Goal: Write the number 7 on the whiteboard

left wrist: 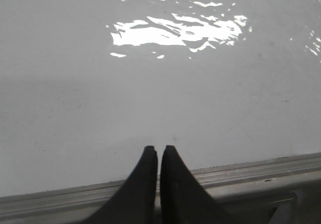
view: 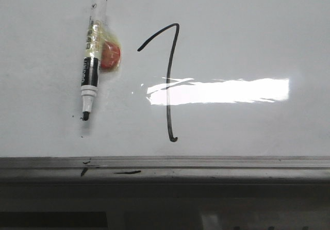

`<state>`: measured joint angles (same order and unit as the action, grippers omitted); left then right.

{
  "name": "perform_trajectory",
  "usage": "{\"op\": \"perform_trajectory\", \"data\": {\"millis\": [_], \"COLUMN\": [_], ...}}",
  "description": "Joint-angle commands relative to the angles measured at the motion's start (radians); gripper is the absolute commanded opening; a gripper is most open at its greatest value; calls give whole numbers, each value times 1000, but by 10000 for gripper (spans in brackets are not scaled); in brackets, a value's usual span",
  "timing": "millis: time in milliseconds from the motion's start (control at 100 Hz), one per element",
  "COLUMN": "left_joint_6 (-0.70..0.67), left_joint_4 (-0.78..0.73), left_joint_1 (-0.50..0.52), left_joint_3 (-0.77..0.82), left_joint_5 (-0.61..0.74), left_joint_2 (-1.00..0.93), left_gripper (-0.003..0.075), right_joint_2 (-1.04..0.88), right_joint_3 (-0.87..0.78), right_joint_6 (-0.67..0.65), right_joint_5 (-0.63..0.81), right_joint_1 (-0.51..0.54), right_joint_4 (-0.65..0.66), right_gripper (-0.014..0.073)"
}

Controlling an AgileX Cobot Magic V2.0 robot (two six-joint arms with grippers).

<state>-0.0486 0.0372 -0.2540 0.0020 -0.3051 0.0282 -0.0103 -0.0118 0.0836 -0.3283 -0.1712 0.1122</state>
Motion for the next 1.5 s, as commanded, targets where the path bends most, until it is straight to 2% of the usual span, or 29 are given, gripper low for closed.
{"op": "perform_trajectory", "data": {"millis": [0,760,900,1190,1310,1490], "left_joint_6": [-7,-7,-7,-7,-7,-7], "left_joint_4": [4,8,15,42,95,98], "left_joint_1": [1,3,77,378,403,394], "left_joint_3": [20,22,22,22,22,22], "left_joint_5": [73,73,70,52,49,55], "left_joint_2": [9,9,9,-12,-67,-62], "left_gripper": [-20,-20,-20,-20,-20,-20], "right_joint_2": [-2,-2,-2,-2,-2,-2], "right_joint_3": [-14,-14,-14,-14,-14,-14], "right_joint_6": [-5,-5,-5,-5,-5,-5], "right_joint_5": [14,10,10,10,10,10], "right_joint_1": [6,6,6,6,6,6], "right_joint_4": [10,10,10,10,10,10], "right_gripper": [-64,-64,-64,-64,-64,-64]}}
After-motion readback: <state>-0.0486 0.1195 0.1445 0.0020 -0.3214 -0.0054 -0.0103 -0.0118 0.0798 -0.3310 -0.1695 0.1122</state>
